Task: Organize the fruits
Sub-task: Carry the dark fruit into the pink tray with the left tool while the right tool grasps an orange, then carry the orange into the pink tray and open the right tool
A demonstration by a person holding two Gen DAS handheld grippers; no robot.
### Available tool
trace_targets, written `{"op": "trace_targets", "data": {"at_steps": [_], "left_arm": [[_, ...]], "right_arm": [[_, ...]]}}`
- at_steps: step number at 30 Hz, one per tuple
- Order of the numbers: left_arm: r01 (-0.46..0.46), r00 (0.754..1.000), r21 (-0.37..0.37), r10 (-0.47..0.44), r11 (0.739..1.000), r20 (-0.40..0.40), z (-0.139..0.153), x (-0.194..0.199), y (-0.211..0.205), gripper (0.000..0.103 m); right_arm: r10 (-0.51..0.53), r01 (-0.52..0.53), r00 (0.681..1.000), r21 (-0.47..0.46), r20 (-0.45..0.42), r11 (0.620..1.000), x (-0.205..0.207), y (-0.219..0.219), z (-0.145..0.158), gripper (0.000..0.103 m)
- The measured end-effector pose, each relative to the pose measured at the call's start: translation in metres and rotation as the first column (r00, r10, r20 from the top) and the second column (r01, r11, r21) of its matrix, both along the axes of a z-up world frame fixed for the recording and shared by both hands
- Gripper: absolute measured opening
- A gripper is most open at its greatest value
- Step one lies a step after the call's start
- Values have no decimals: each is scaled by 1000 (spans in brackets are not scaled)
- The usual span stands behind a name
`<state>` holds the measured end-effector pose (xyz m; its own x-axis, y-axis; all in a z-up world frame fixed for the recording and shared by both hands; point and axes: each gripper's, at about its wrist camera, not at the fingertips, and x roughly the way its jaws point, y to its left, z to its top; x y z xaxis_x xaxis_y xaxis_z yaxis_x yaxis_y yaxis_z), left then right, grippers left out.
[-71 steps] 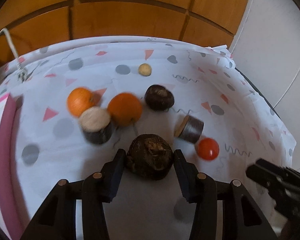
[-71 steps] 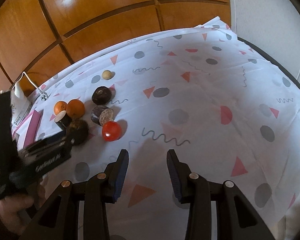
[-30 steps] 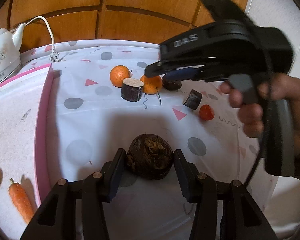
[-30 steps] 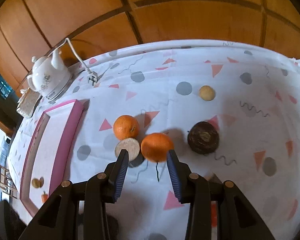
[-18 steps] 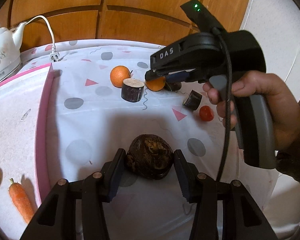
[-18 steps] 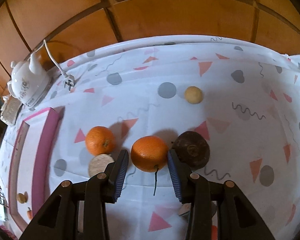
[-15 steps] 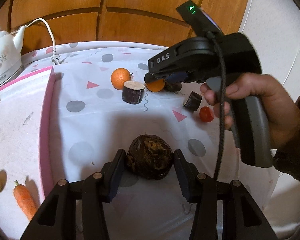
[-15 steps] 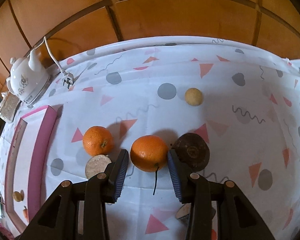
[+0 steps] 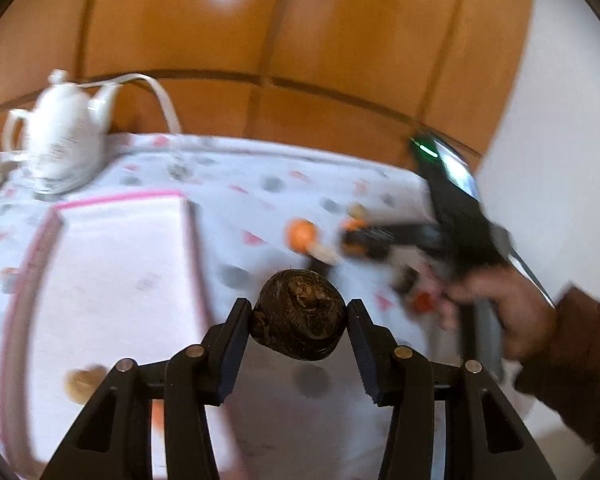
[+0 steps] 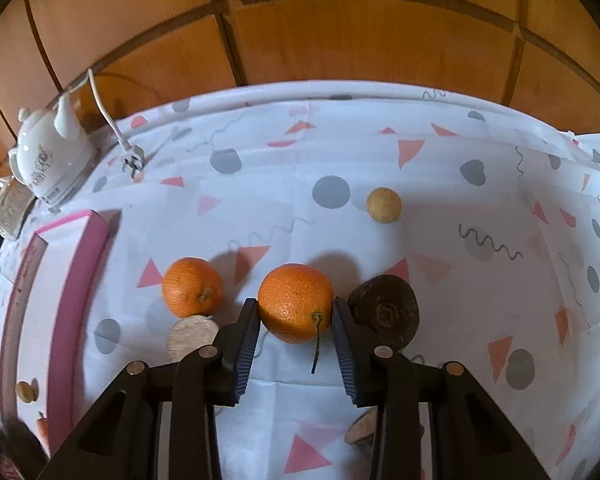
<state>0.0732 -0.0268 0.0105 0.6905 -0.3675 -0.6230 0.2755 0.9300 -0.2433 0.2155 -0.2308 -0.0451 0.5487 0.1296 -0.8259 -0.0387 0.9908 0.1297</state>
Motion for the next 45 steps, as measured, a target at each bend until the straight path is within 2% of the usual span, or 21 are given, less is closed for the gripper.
{"op": "trace_targets", "data": {"at_steps": [4, 6, 11, 14, 22, 33, 39, 45], "left_arm": [[-142, 989, 30, 143, 989, -33, -2, 21, 40, 50], [-216, 974, 54, 219, 975, -52, -8, 35, 59, 50], [-313, 947, 79, 317, 946, -47, -14, 48, 90, 53], [-338, 939, 79, 341, 938, -35, -10, 44, 97, 61], [-342, 937, 66, 345, 937, -44, -12, 21, 99, 67], [-362, 928, 66, 366, 930, -69, -24, -15, 109, 68], [-414, 907, 53, 417, 909, -54, -21, -26, 130, 70], [-449, 891, 45, 451, 892, -52, -21, -33, 147, 70]], "right_arm": [[14, -15, 999, 6, 42, 1000, -14, 5, 15, 36], [27, -27, 998, 6, 56, 1000, -21, 8, 20, 36], [57, -58, 994, 8, 90, 998, -40, 18, 32, 36], [77, -79, 991, 10, 105, 997, -51, 25, 36, 36], [126, -131, 986, 45, 110, 990, -77, 44, 38, 36], [270, -280, 958, 103, 99, 955, -109, 106, 37, 36], [365, -375, 925, 108, 101, 921, -115, 152, 40, 36], [411, -417, 908, 98, 78, 904, -112, 183, 34, 36]]}}
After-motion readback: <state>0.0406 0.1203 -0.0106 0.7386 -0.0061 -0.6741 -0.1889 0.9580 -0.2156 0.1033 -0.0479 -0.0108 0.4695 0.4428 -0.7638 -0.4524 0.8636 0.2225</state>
